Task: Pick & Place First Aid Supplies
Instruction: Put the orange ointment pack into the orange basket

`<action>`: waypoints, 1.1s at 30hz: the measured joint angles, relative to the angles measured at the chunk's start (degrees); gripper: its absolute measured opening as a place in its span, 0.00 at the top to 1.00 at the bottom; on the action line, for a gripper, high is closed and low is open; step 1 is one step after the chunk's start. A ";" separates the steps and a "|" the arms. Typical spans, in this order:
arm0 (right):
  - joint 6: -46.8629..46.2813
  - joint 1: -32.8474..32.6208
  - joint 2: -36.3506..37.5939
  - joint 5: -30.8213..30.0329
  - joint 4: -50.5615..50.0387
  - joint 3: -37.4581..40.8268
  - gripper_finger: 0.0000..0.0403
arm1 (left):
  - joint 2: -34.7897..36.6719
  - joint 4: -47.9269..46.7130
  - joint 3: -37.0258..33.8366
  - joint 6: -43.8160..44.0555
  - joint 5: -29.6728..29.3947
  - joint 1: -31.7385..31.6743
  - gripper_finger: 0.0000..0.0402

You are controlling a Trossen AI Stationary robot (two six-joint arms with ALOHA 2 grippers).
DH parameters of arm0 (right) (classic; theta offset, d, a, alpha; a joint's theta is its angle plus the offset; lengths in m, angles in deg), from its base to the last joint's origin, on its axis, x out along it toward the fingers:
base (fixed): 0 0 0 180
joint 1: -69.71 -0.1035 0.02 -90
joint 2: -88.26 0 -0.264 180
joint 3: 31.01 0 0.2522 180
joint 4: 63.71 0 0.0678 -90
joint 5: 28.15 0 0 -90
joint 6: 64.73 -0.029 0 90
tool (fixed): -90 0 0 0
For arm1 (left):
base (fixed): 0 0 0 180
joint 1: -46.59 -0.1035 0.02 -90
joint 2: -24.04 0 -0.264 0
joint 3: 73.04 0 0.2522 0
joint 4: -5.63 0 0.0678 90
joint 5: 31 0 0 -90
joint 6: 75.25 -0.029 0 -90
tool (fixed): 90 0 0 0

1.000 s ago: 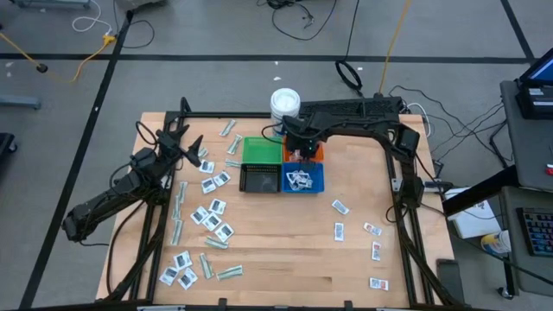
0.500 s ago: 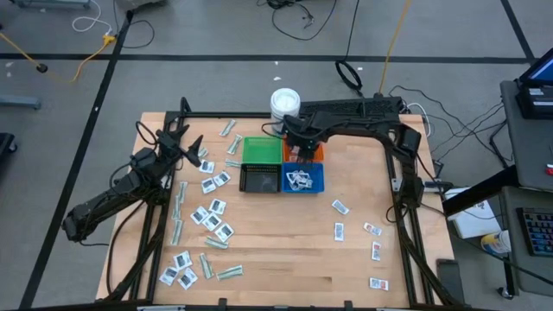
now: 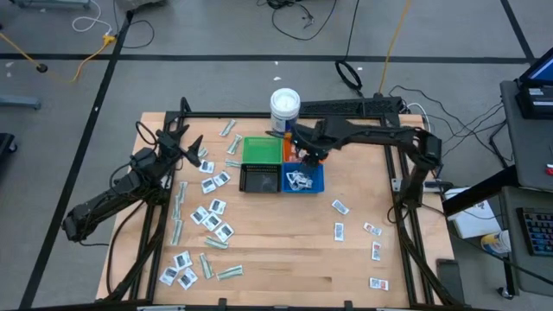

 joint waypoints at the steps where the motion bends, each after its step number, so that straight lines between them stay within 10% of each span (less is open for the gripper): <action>1: -0.71 -0.95 1.41 0.02 0.79 1.94 0.59 | 0.00 -0.01 0.00 -0.02 0.01 0.00 0.23; 17: -22.22 -26.08 23.82 0.10 2.03 29.01 0.59 | 0.02 0.00 0.01 0.00 0.02 0.01 0.23; 33: -40.80 -44.38 33.12 7.58 -0.21 39.95 0.59 | 0.01 -0.02 -0.01 0.00 0.02 0.00 0.23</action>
